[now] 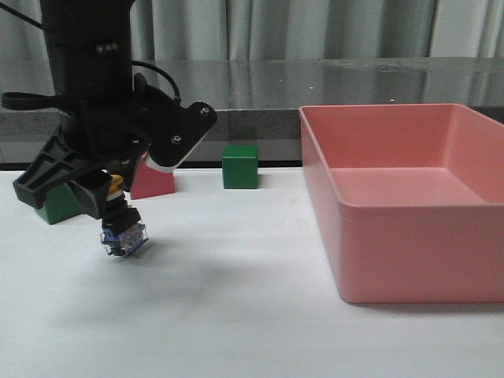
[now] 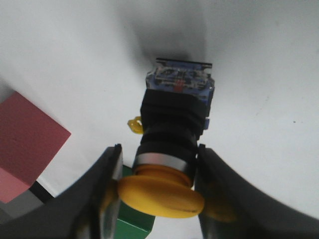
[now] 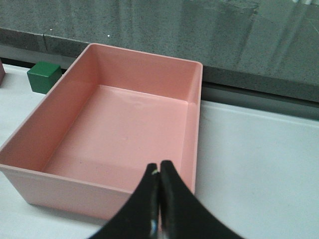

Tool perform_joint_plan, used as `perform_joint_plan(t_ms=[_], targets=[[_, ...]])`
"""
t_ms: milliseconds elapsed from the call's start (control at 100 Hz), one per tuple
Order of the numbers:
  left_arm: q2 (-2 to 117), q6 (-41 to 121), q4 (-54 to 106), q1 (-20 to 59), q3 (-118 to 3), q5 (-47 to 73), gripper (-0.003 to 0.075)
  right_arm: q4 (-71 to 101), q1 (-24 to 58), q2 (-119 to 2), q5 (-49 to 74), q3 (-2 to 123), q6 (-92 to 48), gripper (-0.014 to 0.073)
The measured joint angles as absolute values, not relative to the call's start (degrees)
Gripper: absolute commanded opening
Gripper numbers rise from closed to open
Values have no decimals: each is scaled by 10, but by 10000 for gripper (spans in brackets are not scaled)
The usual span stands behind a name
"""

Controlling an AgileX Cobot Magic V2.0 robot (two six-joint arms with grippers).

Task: Place and stand button with both arms

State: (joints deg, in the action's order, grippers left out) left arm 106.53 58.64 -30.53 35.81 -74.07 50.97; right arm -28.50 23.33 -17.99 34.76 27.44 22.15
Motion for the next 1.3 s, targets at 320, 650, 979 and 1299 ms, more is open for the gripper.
perform_joint_plan(t_ms=[320, 650, 979, 1299], targets=[[1065, 585, -306, 358, -741, 503, 477, -285, 233, -180, 348, 274, 222, -62], [1063, 561, -296, 358, -741, 486, 520, -285, 233, -180, 348, 274, 222, -62], [1016, 497, -290, 313, -741, 594, 394, -285, 233, -180, 348, 274, 222, -62], [952, 253, -267, 199, -741, 630, -20, -285, 233, -180, 348, 274, 222, -62]])
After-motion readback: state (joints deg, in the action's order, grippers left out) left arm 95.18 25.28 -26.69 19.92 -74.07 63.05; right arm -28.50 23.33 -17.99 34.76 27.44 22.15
